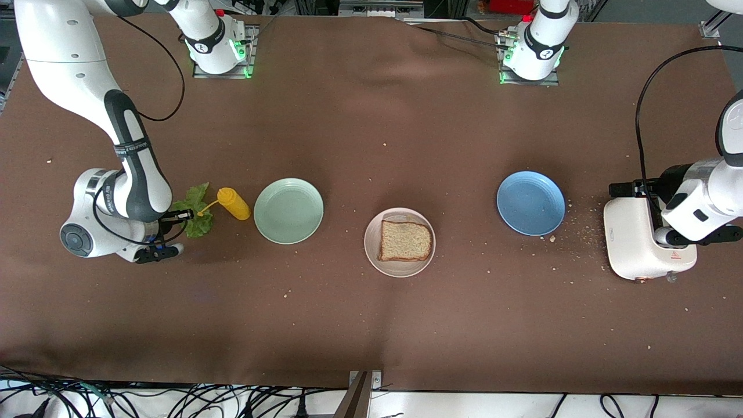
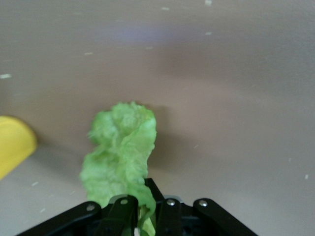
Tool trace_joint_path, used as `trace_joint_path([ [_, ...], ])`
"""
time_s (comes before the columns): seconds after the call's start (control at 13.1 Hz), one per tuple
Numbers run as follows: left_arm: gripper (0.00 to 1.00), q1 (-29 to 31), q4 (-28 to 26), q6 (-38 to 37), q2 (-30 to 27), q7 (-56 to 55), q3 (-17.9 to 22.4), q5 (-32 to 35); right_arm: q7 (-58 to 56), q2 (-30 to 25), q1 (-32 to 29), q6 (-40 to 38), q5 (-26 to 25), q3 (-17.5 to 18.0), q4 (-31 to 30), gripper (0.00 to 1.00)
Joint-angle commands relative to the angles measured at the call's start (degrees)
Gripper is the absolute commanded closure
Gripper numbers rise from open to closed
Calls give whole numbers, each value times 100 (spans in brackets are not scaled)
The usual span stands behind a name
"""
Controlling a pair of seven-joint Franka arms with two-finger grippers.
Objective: Make sandwich in beige plate with both arms
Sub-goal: 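Grasp the green lettuce leaf with the right gripper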
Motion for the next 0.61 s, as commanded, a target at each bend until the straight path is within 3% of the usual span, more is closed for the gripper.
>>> trace_joint_path([
  [0.0, 0, -22, -102, 12, -92, -64, -41, 215, 291, -287, 123, -767, -97, -26, 475, 100],
  [0.53, 0, -22, -102, 12, -92, -64, -32, 215, 730, -603, 632, -2858, -976, -26, 2162, 100],
])
